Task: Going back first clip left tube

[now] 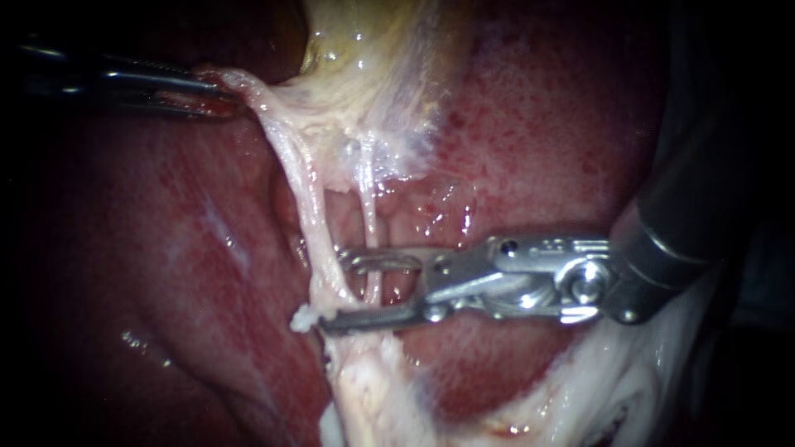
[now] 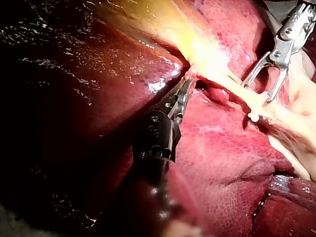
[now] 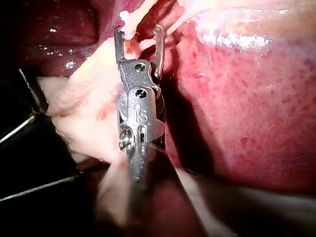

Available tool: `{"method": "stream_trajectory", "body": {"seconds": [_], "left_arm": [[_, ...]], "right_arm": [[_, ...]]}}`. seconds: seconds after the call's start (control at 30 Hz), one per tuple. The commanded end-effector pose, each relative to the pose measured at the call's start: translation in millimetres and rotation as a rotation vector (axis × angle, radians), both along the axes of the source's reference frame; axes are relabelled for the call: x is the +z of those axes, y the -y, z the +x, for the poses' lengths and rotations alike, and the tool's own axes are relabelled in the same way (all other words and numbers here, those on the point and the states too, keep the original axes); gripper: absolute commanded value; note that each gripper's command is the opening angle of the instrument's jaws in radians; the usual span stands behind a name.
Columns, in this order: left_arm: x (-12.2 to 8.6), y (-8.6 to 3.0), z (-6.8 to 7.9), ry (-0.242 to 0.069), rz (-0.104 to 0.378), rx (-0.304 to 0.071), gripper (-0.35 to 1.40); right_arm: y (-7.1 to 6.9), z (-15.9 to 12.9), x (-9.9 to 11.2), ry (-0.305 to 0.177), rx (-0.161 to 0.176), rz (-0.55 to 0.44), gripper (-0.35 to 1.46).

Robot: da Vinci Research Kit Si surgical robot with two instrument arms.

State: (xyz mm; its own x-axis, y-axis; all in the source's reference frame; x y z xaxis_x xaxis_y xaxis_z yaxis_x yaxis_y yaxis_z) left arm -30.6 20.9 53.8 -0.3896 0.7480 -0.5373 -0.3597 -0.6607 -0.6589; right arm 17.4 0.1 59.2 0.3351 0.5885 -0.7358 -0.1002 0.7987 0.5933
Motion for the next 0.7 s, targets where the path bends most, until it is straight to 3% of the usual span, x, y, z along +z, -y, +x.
{"method": "stream_trajectory", "body": {"seconds": [0.03,0.4,0.7], "left_arm": [[0.0,0.0,0.0,0.000,0.000,0.000,-0.35],[0.0,-0.1,0.0,0.000,0.000,0.000,-0.35],[0.5,0.3,-0.6,-0.003,-0.004,-0.003,-0.35]], "right_arm": [[-0.3,-0.8,-0.6,-0.001,-0.004,-0.012,0.50],[-2.4,-9.8,-4.0,-0.014,-0.049,-0.164,0.50],[-3.3,-11.8,-5.0,0.015,-0.114,-0.212,0.50]]}}
